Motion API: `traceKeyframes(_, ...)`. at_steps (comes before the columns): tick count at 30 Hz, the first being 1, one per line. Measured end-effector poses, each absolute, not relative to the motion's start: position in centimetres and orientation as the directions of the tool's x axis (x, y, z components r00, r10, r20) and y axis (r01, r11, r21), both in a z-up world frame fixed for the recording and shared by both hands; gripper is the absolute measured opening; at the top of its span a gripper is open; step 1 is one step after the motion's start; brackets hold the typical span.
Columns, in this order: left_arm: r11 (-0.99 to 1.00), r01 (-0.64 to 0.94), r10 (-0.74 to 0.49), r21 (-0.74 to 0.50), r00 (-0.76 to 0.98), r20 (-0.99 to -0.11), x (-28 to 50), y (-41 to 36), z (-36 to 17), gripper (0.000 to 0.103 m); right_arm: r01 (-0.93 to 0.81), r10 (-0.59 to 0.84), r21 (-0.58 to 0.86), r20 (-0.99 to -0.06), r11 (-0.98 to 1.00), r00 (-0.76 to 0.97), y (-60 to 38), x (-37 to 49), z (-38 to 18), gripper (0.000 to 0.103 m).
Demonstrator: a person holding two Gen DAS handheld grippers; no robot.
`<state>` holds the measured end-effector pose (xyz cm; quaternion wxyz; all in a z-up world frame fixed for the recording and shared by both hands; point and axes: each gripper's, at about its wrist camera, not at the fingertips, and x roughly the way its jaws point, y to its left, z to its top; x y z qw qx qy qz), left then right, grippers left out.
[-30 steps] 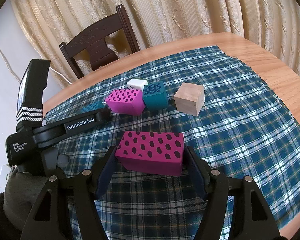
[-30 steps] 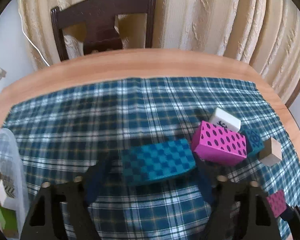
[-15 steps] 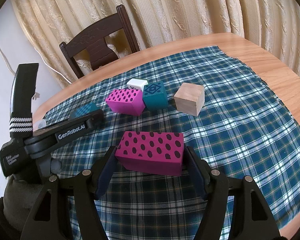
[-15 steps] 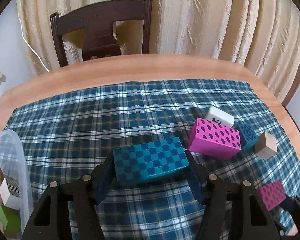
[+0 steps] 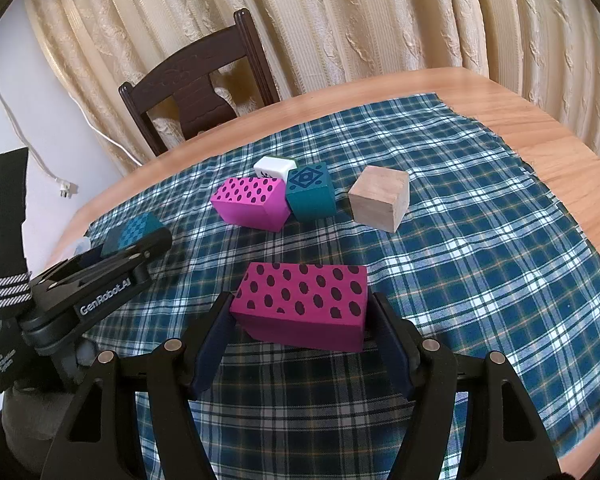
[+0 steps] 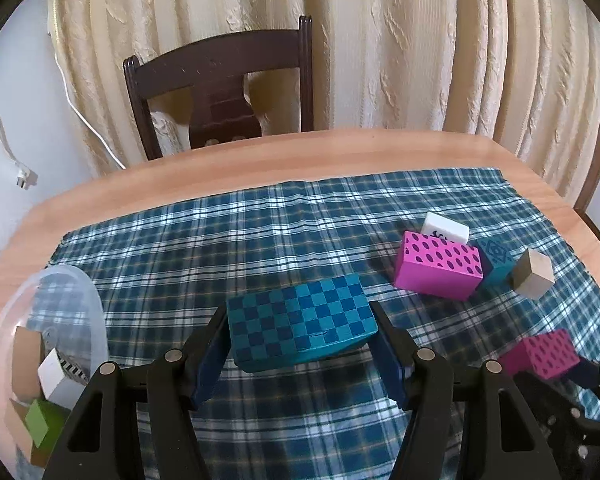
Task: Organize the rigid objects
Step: 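Lift the teal checkered block and carry it to the clear bowl with the right gripper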
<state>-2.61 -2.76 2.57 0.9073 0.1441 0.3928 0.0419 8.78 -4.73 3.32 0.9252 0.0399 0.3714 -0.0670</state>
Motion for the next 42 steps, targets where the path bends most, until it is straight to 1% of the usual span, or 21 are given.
traceKeyframes(21, 0.955, 0.037, 0.188, 0.293, 0.688, -0.701, -2.6, -2.7, 2.5, 0.068, 0.11, -0.071, 0.021, -0.64, 0.994, 0.765, -2.4, 5.9, 4.1, 0.068)
traceKeyframes(36, 0.956, 0.037, 0.187, 0.292, 0.689, -0.701, -2.6, -2.7, 2.5, 0.069, 0.067, -0.065, -0.018, -0.593, 0.998, 0.803, 0.5, 3.9, 4.8, 0.068)
traceKeyframes(42, 0.956, 0.036, 0.187, 0.291, 0.689, -0.701, -2.6, -2.7, 2.5, 0.069, 0.037, -0.058, -0.047, -0.588, 0.998, 0.806, 1.9, 3.8, 4.7, 0.068)
